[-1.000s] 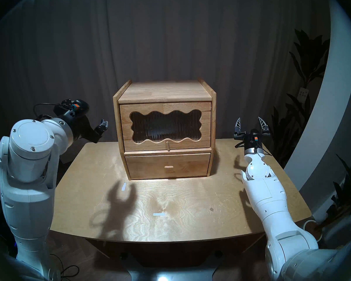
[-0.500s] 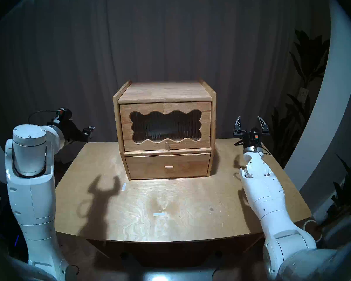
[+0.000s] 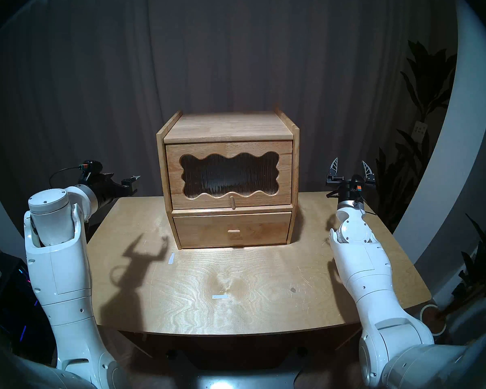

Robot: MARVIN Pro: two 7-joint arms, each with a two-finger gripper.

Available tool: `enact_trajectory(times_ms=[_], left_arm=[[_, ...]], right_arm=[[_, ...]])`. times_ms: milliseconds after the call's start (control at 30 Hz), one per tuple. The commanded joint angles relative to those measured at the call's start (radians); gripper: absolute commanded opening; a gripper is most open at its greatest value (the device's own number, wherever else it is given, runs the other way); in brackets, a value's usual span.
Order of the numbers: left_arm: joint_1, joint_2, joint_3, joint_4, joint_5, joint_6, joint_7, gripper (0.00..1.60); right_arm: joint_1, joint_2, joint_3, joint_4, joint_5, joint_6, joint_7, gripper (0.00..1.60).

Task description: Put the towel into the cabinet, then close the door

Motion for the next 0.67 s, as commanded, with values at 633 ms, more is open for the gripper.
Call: enact_trajectory(times_ms=[633], left_arm=[[0.074,-0.025,0.016,0.067,-0.086,-0.427,0.073,1.6]], right_arm=[[-0.041,0.003,0.002,-0.044,0.041,0.048,0.043,1.6]])
